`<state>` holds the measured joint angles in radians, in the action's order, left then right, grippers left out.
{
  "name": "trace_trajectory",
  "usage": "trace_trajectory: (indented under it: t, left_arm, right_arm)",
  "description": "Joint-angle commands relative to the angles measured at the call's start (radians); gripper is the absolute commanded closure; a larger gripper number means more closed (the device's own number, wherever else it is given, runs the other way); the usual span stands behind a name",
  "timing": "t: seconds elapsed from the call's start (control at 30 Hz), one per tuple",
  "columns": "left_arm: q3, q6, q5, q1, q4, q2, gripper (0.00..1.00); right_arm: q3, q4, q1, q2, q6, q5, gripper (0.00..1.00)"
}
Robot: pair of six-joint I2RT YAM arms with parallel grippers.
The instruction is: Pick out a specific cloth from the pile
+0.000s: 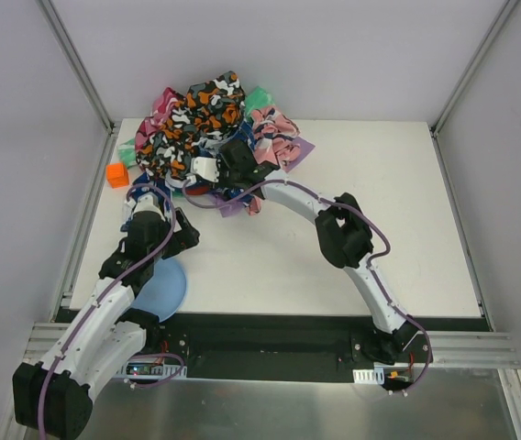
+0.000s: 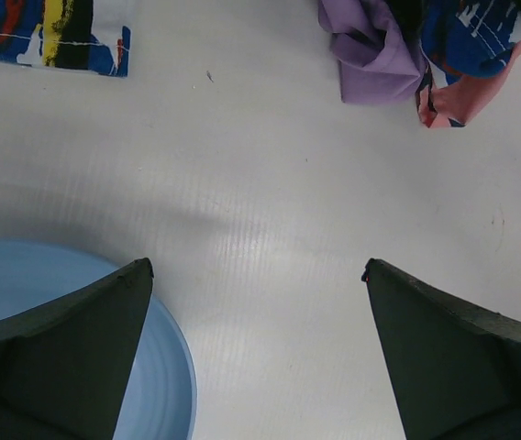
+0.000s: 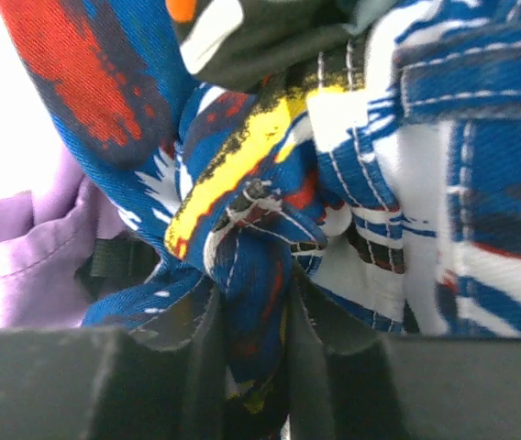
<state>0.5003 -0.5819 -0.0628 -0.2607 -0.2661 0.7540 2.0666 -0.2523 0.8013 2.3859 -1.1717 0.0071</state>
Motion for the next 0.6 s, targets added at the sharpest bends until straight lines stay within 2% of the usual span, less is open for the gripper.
trace_trajectory:
  t: [0.0,0.1,0.23,0.4,0.57]
  left_arm:
    - [0.046,0.025,-0.005,0.001,0.047,0.008,0.01]
    - [0.05,0.008,0.004,0.003,0.083,0.03,0.01]
    - [0.06,-0.071,0.05,0.005,0.192,0.117,0.01]
    - [0.112,-0.174,0.044,0.006,0.356,0.319,0.01]
    - [0.225,-0.254,0.121,0.006,0.473,0.597,0.01]
  right_arm:
    - [0.101,0.16,-0.057,0.079,0.015,0.206,0.98]
    - [0.108,0.241,-0.071,0.056,0.024,0.241,0.99]
    - [0.217,0.248,-0.108,0.038,0.116,0.234,0.99]
    - [0.306,0.248,-0.168,0.032,0.225,0.105,0.99]
    - [0.412,0.285,-0.191,0.102,0.241,0.086,0.99]
